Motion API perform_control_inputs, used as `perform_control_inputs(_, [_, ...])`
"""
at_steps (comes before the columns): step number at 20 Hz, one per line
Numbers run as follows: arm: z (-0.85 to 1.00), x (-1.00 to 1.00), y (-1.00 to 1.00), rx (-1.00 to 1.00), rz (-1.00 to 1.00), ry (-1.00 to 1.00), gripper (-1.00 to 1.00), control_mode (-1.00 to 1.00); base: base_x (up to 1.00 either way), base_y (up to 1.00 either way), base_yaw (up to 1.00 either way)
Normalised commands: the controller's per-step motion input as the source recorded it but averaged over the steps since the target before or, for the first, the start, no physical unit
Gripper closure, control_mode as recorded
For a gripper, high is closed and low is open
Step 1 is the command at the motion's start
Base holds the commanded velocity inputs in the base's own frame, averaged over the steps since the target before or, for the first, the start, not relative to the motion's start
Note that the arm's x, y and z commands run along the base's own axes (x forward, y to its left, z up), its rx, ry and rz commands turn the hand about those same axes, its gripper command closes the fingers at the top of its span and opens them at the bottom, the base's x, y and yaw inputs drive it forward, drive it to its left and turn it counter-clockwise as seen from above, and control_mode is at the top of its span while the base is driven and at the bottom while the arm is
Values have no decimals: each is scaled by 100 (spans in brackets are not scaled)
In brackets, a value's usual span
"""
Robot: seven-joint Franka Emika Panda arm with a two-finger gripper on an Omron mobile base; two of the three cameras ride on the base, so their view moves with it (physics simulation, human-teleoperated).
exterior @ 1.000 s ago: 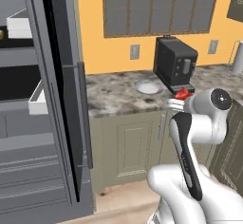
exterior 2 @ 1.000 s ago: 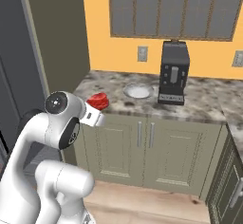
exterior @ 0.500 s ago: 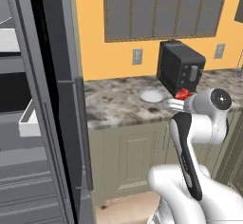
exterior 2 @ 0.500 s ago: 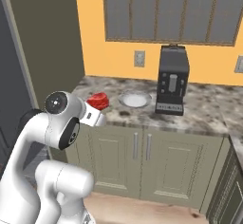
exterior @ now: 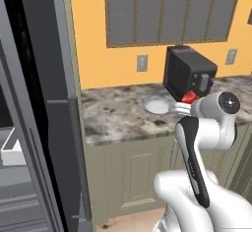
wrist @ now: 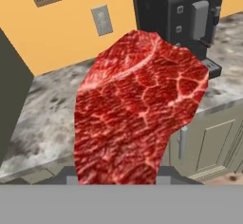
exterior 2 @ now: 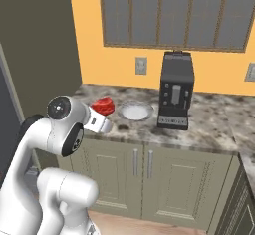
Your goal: Pick steak from the fridge and place it on the plate on the counter.
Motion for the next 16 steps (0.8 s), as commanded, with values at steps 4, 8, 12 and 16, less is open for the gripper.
perform_control_inputs(4, [0, 0, 0, 0, 0, 0, 100, 100, 45, -29, 0])
perform_control_inputs(8, [0, 0, 0, 0, 0, 0, 100, 100, 41, -30, 0])
perform_control_inputs(12, [0, 0, 0, 0, 0, 0, 100, 100, 40, -26, 0])
perform_control_inputs(16, [0, 0, 0, 0, 0, 0, 100, 100, 45, -16, 0])
